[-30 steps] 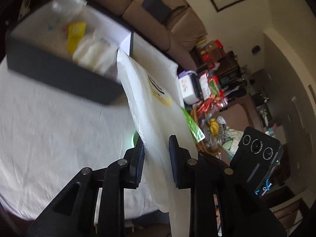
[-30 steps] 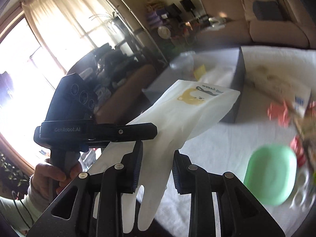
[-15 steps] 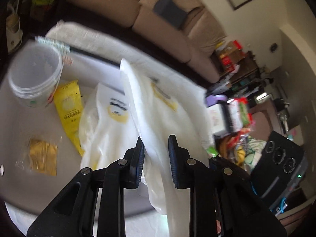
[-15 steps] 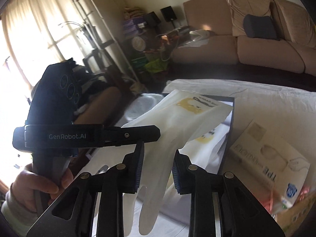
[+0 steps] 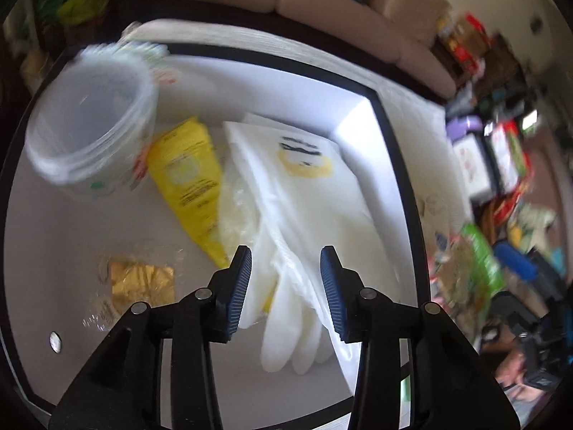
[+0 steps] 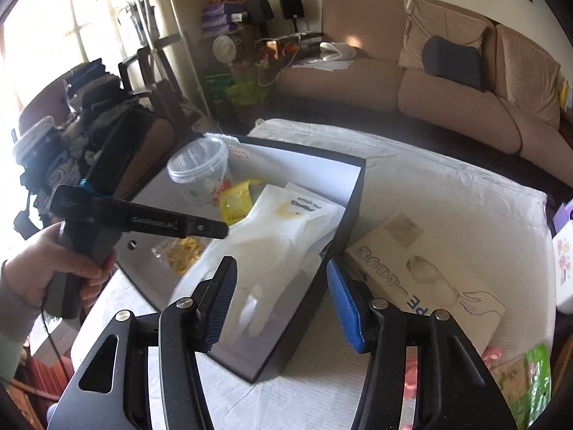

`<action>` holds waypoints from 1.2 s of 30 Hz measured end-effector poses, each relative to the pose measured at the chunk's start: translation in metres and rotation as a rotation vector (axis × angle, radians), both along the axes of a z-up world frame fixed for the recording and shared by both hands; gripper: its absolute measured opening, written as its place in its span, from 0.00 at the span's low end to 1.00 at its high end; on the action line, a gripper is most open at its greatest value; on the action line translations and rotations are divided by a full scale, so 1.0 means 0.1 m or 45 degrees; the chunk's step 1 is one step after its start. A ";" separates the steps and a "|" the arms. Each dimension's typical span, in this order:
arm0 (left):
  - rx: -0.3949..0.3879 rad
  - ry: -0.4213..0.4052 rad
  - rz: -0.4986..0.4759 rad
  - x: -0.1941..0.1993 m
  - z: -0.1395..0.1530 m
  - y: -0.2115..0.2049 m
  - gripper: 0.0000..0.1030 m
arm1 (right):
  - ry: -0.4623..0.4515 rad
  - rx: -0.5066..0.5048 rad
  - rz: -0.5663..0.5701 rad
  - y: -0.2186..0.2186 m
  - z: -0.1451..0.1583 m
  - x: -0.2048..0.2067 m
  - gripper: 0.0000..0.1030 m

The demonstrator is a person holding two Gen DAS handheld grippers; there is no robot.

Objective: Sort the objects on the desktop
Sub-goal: 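Carry the white glove into the black box with the left tool and release, then move the left tool to the green square bowl and grasp its rim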

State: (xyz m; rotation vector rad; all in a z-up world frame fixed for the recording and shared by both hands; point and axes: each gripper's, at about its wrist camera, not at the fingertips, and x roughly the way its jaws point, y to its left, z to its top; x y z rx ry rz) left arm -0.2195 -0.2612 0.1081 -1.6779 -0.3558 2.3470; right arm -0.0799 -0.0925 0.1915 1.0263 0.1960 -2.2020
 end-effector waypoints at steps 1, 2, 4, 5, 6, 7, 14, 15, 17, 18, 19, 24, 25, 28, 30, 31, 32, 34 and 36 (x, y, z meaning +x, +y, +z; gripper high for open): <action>-0.044 -0.009 -0.044 0.00 0.00 0.13 0.36 | 0.004 -0.003 -0.003 0.03 0.03 0.03 0.53; -0.099 -0.038 -0.101 -0.04 -0.05 0.29 0.36 | -0.002 -0.017 -0.006 0.07 0.05 0.06 0.53; -0.207 -0.121 -0.180 -0.15 -0.22 0.44 0.38 | -0.034 -0.064 -0.017 0.17 0.08 0.12 0.53; -0.240 -0.157 -0.192 -0.20 -0.29 0.48 0.38 | -0.054 -0.092 -0.026 0.24 0.09 0.14 0.53; -0.245 -0.186 -0.189 -0.25 -0.32 0.51 0.38 | -0.066 -0.106 -0.034 0.30 0.09 0.16 0.53; -0.238 -0.211 -0.182 -0.30 -0.33 0.52 0.38 | -0.075 -0.113 -0.045 0.37 0.10 0.17 0.53; -0.109 -0.168 -0.055 -0.17 -0.05 0.36 0.41 | -0.085 -0.114 -0.157 1.00 0.17 0.33 0.53; -0.051 -0.119 -0.029 -0.09 0.08 0.31 0.49 | -0.084 -0.114 -0.168 1.08 0.18 0.36 0.53; 0.045 -0.035 0.020 0.09 0.33 0.19 0.57 | -0.083 -0.099 -0.181 1.24 0.19 0.44 0.53; 0.071 0.002 0.050 0.19 0.45 0.13 0.58 | -0.081 -0.090 -0.184 1.32 0.18 0.49 0.54; 0.087 0.030 0.064 0.28 0.55 0.09 0.58 | -0.080 -0.084 -0.186 1.38 0.18 0.54 0.54; 0.158 0.167 0.101 0.86 0.92 0.06 0.61 | -0.095 -0.104 -0.185 1.63 0.14 0.79 0.56; 0.164 0.190 0.107 1.00 0.95 0.08 0.61 | -0.097 -0.107 -0.185 1.67 0.13 0.85 0.56; 0.131 0.262 0.138 1.38 0.94 0.11 0.66 | -0.108 -0.127 -0.167 1.75 0.10 0.99 0.56; 0.138 0.297 0.146 1.66 0.86 0.20 0.73 | -0.101 -0.131 -0.156 1.81 0.08 1.09 0.57; 0.151 0.296 0.147 1.77 0.78 0.25 0.74 | -0.098 -0.132 -0.149 1.83 0.07 1.14 0.59; 0.166 0.287 0.150 1.90 0.67 0.33 0.75 | -0.102 -0.133 -0.140 1.86 0.05 1.19 0.60; 0.195 0.264 0.150 2.07 0.46 0.47 0.78 | -0.115 -0.138 -0.136 1.90 -0.01 1.26 0.62; 0.232 0.221 0.136 2.20 0.24 0.63 0.80 | -0.133 -0.139 -0.138 1.97 -0.08 1.34 0.62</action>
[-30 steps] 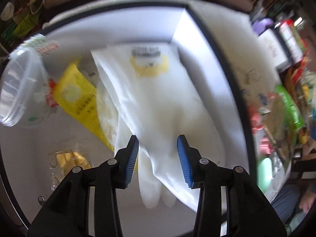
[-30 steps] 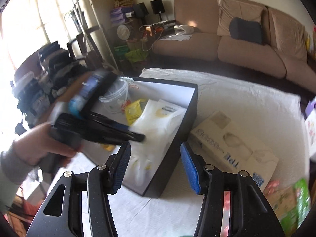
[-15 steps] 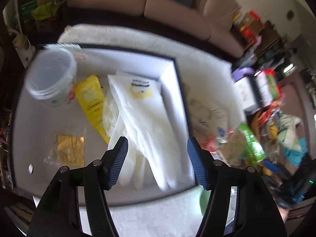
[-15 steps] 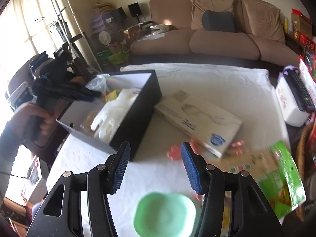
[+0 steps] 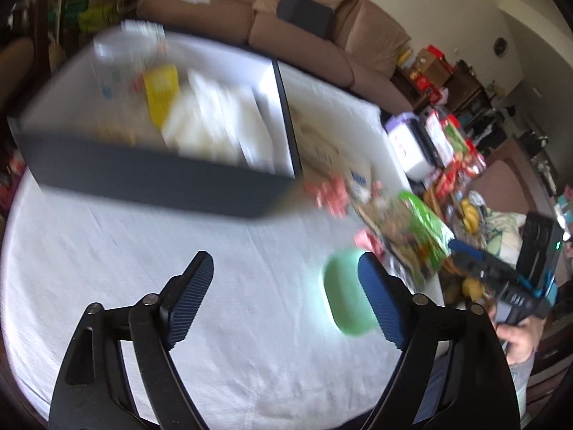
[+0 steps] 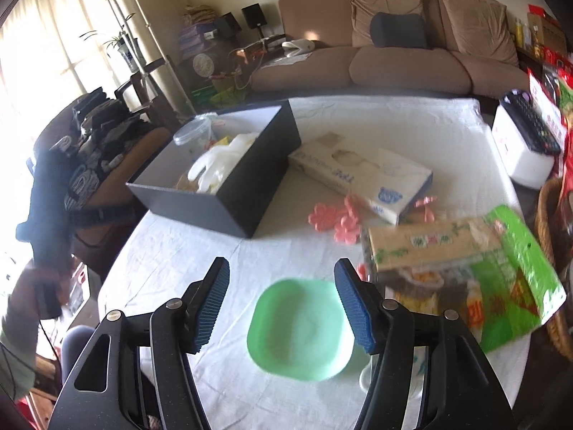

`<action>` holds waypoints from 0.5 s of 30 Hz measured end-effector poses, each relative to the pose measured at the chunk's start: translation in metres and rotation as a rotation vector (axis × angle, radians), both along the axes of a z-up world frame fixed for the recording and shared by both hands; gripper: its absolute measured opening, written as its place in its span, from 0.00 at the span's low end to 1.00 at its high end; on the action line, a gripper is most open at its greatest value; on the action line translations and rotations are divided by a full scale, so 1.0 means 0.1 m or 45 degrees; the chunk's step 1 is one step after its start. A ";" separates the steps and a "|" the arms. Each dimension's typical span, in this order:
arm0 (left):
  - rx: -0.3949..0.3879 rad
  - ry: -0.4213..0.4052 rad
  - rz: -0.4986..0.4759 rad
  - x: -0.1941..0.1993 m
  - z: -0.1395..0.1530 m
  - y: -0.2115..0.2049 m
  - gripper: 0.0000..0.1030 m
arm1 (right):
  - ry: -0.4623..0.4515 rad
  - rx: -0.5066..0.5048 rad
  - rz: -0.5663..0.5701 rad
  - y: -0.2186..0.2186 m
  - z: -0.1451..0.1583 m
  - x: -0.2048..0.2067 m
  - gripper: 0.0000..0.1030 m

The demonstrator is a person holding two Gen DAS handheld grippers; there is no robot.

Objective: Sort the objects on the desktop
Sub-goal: 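Move the left tool to the green square bowl and grasp its rim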

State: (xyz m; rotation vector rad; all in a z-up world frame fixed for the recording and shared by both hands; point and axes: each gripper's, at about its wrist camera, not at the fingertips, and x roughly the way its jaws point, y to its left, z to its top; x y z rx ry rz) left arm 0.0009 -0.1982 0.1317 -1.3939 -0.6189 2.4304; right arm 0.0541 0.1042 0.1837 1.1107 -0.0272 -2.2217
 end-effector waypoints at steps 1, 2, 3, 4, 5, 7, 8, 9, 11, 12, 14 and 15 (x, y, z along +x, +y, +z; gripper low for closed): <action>0.013 -0.018 -0.008 0.05 -0.08 0.07 0.80 | -0.007 -0.001 -0.001 0.03 -0.03 0.04 0.62; 0.030 -0.038 -0.016 0.09 -0.17 0.15 0.81 | -0.011 0.000 0.002 0.06 -0.06 0.07 0.62; 0.050 -0.054 -0.025 0.12 -0.23 0.22 0.90 | -0.012 0.005 0.005 0.09 -0.09 0.12 0.62; 0.071 -0.062 -0.037 0.16 -0.26 0.29 0.97 | -0.012 0.013 0.008 0.12 -0.12 0.16 0.63; 0.095 -0.068 -0.053 0.18 -0.29 0.35 1.00 | -0.011 0.021 0.011 0.14 -0.14 0.20 0.65; 0.107 -0.080 -0.072 0.21 -0.30 0.47 1.00 | -0.008 0.037 0.015 0.21 -0.18 0.27 0.73; 0.103 -0.079 -0.080 0.22 -0.30 0.53 1.00 | -0.005 0.041 0.013 0.25 -0.19 0.30 0.73; 0.104 -0.069 -0.087 0.23 -0.28 0.59 1.00 | -0.009 0.041 0.008 0.29 -0.21 0.32 0.73; 0.111 -0.051 -0.102 0.25 -0.26 0.69 1.00 | -0.027 0.036 -0.017 0.40 -0.25 0.35 0.73; 0.111 -0.047 -0.114 0.24 -0.25 0.75 1.00 | -0.034 0.031 -0.029 0.45 -0.27 0.35 0.73; 0.090 -0.048 -0.137 0.23 -0.26 0.87 1.00 | -0.044 0.026 -0.060 0.58 -0.31 0.37 0.73; 0.067 -0.057 -0.146 0.21 -0.28 0.93 1.00 | -0.048 0.023 -0.076 0.64 -0.32 0.37 0.73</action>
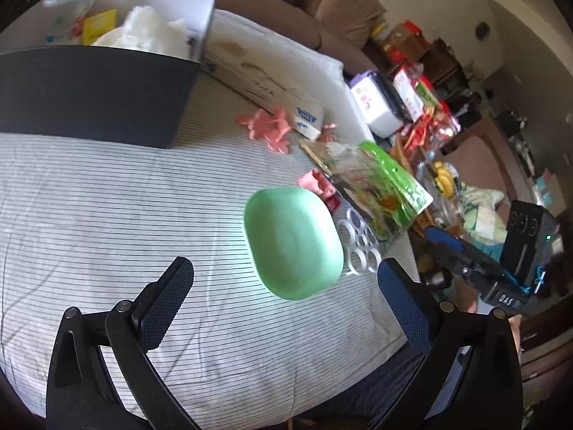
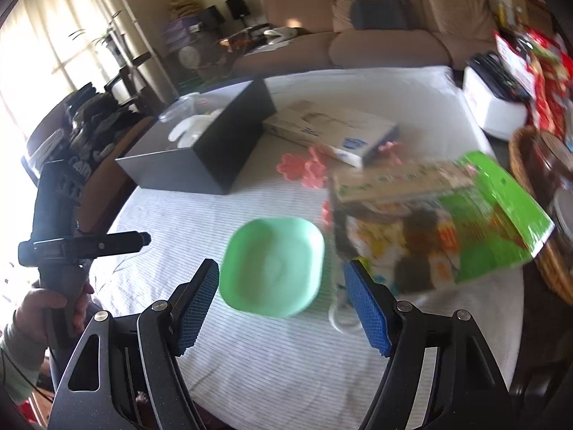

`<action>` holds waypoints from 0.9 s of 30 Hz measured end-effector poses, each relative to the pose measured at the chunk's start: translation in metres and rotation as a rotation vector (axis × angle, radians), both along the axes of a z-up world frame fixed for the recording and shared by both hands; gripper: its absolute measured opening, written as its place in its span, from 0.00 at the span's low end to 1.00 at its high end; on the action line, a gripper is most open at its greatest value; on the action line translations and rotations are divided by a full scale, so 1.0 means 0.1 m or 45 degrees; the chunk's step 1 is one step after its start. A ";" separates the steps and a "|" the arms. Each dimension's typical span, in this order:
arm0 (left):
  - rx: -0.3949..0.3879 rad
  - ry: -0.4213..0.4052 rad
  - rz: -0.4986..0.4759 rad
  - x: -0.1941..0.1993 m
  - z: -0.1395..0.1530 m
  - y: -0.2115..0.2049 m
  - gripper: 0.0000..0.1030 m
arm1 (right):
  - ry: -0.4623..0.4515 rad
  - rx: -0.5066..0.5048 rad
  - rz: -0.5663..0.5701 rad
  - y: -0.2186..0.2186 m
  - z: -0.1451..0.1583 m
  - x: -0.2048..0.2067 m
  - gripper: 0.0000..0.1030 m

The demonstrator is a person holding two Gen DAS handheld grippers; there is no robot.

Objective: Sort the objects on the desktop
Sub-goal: 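Move the left tool to the green square bowl and grasp its rim, then lift the green bowl with the left tool and lower it into the black box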

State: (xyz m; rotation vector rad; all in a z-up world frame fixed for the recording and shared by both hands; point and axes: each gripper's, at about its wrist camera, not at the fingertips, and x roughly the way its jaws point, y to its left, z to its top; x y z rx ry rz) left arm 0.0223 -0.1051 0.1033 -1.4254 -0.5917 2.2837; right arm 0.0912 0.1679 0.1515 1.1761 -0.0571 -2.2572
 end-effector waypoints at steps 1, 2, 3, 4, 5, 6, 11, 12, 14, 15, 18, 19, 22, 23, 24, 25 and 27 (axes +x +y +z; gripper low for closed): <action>-0.022 -0.006 -0.004 -0.01 -0.03 0.04 1.00 | -0.005 -0.009 -0.016 0.07 -0.02 0.00 0.73; -0.043 -0.014 -0.009 -0.03 -0.06 0.08 1.00 | -0.010 -0.022 -0.032 0.13 -0.03 -0.01 0.73; -0.064 -0.024 -0.013 -0.05 -0.10 0.12 1.00 | -0.014 -0.033 -0.047 0.19 -0.05 -0.01 0.73; -0.083 -0.033 -0.014 -0.05 -0.15 0.15 1.00 | -0.020 -0.044 -0.067 0.26 -0.08 -0.03 0.73; -0.103 -0.039 -0.014 -0.07 -0.20 0.18 1.00 | -0.025 -0.053 -0.092 0.34 -0.13 -0.04 0.73; -0.112 -0.040 -0.016 -0.08 -0.26 0.22 1.00 | -0.023 -0.067 -0.116 0.41 -0.17 -0.05 0.73; -0.131 -0.056 -0.036 -0.07 -0.51 0.37 1.00 | -0.057 -0.201 -0.239 0.75 -0.26 -0.18 0.73; -0.138 -0.056 -0.052 -0.07 -0.53 0.40 1.00 | -0.043 -0.207 -0.255 0.80 -0.24 -0.20 0.73; -0.145 -0.060 -0.078 -0.09 -0.56 0.46 1.00 | -0.061 -0.198 -0.306 0.89 -0.28 -0.26 0.74; -0.122 -0.065 -0.083 -0.11 -0.57 0.47 1.00 | -0.092 -0.192 -0.337 0.94 -0.33 -0.29 0.74; -0.040 -0.125 -0.052 -0.17 -0.67 0.43 1.00 | -0.217 -0.241 -0.444 1.17 -0.52 -0.40 0.74; -0.024 -0.144 -0.038 -0.20 -0.70 0.42 1.00 | -0.243 -0.281 -0.472 1.25 -0.55 -0.42 0.74; -0.063 -0.192 0.011 -0.26 -0.81 0.37 1.00 | -0.309 -0.415 -0.538 1.45 -0.65 -0.48 0.74; -0.094 -0.204 0.020 -0.27 -0.84 0.36 1.00 | -0.337 -0.436 -0.555 1.49 -0.69 -0.51 0.74; -0.100 -0.195 0.018 -0.26 -0.83 0.37 1.00 | -0.376 -0.452 -0.568 1.50 -0.74 -0.53 0.75; -0.111 -0.190 0.014 -0.26 -0.83 0.40 1.00 | -0.410 -0.470 -0.567 1.49 -0.78 -0.56 0.75; -0.157 -0.186 0.002 -0.26 -0.83 0.45 1.00 | -0.438 -0.503 -0.535 1.42 -0.81 -0.59 0.75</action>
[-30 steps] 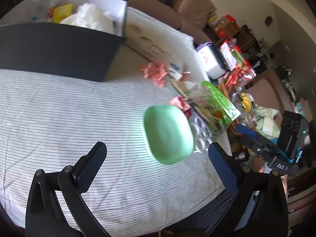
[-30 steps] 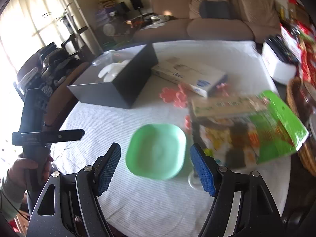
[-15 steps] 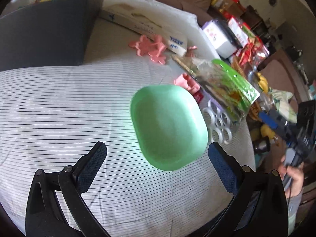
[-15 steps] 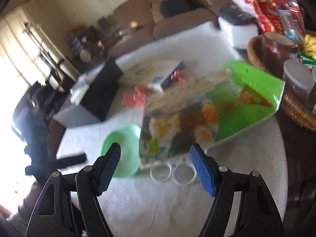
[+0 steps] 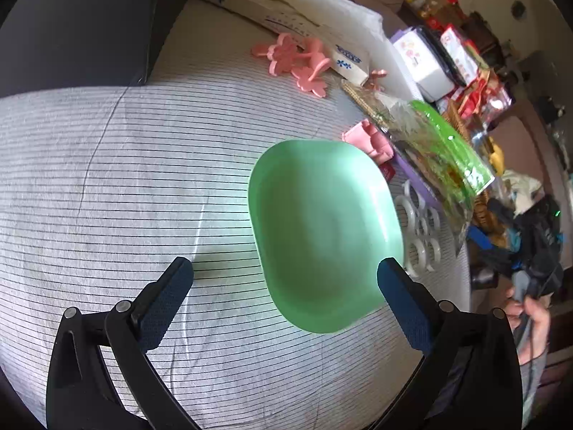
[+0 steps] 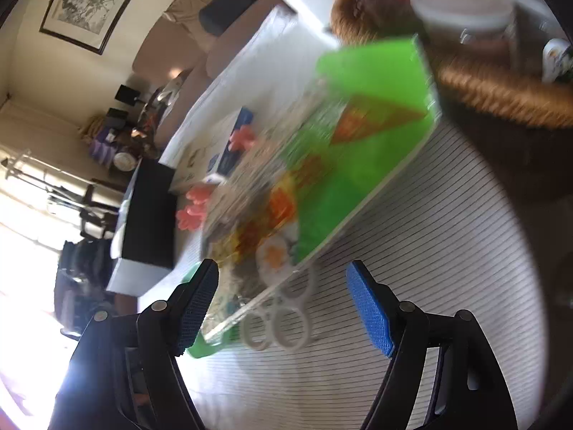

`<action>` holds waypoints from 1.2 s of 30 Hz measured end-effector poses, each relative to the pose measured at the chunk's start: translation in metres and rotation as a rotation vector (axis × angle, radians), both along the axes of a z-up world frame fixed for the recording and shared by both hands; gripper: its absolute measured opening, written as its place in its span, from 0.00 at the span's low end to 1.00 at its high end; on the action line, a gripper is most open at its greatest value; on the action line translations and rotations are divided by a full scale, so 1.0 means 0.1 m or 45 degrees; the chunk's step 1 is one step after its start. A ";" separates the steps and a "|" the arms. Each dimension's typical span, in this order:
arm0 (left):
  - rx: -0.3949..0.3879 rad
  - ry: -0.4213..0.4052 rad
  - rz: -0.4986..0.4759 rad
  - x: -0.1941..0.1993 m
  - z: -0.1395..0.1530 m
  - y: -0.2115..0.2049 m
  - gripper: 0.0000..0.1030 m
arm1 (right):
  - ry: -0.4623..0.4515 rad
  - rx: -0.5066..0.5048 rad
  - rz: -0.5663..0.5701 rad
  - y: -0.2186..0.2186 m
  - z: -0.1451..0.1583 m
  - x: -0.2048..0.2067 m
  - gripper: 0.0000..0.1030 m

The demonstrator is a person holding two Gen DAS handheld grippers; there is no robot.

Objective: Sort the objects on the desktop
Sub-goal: 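Lift the green bowl with the left tool and lower it into the black box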

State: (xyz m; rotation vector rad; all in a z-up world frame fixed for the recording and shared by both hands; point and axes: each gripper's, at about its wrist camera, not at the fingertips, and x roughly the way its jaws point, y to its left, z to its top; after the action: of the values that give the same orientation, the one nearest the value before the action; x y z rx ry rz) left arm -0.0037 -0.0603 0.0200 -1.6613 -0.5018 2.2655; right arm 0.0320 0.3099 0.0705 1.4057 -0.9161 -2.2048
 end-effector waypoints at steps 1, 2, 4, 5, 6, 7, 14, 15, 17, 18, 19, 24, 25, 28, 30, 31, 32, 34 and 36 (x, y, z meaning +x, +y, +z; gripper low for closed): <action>-0.025 0.004 -0.012 0.00 -0.01 0.03 0.99 | 0.020 -0.011 0.022 -0.05 0.03 -0.02 0.74; -0.039 0.012 -0.027 0.01 -0.01 0.06 0.99 | 0.051 -0.009 0.043 -0.10 0.07 -0.03 0.73; -0.075 0.034 -0.053 0.01 -0.01 0.12 0.92 | 0.109 0.045 0.067 -0.20 0.15 -0.06 0.72; -0.121 0.052 -0.063 0.02 0.00 0.14 0.82 | 0.119 0.073 0.070 -0.24 0.16 -0.09 0.70; -0.166 0.066 -0.076 0.03 0.00 0.16 0.70 | 0.120 0.088 0.069 -0.26 0.17 -0.12 0.65; -0.194 0.076 -0.084 0.04 0.00 0.17 0.63 | 0.116 0.095 0.064 -0.28 0.16 -0.15 0.64; -0.181 0.066 -0.058 0.04 -0.01 0.06 0.15 | 0.068 0.099 0.089 -0.33 0.08 -0.12 0.64; -0.162 0.058 -0.051 0.03 -0.02 0.03 0.12 | 0.057 0.067 0.108 -0.35 0.06 -0.06 0.64; -0.147 0.053 -0.048 0.03 -0.02 0.01 0.11 | 0.043 -0.001 0.181 -0.41 0.05 0.06 0.64; -0.144 0.052 -0.048 0.03 -0.01 0.00 0.11 | 0.044 -0.014 0.223 -0.46 0.07 0.10 0.64; -0.143 0.051 -0.052 0.03 -0.01 -0.01 0.11 | 0.056 -0.005 0.277 -0.53 0.09 0.15 0.64; -0.194 0.065 -0.085 0.09 0.04 -0.10 0.11 | 0.083 0.080 0.587 -1.10 0.13 0.32 0.64; -0.204 0.058 -0.084 0.10 0.03 -0.14 0.11 | 0.078 0.101 0.633 -1.21 0.11 0.35 0.64; -0.197 0.030 -0.080 0.14 0.01 -0.26 0.11 | 0.130 0.218 0.715 -1.56 0.12 0.40 0.64; -0.190 0.025 -0.079 0.17 0.01 -0.33 0.13 | 0.143 0.335 0.734 -1.78 0.08 0.38 0.64; -0.198 0.026 -0.076 0.18 0.01 -0.36 0.14 | 0.129 0.369 0.729 -1.86 0.04 0.37 0.64; -0.206 0.029 -0.069 0.19 0.01 -0.38 0.15 | 0.112 0.384 0.725 -1.93 0.00 0.35 0.64; -0.191 0.031 -0.060 0.20 -0.01 -0.42 0.18 | 0.094 0.420 0.725 -2.02 -0.08 0.33 0.55; -0.187 0.039 -0.064 0.20 -0.01 -0.41 0.18 | 0.085 0.491 0.739 -2.10 -0.14 0.32 0.41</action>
State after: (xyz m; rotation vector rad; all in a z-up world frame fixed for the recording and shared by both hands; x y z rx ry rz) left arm 0.0163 -0.1014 0.0191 -1.6840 -0.2890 2.3368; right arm 0.0645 0.0994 0.0561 1.5042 -0.0254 -2.0051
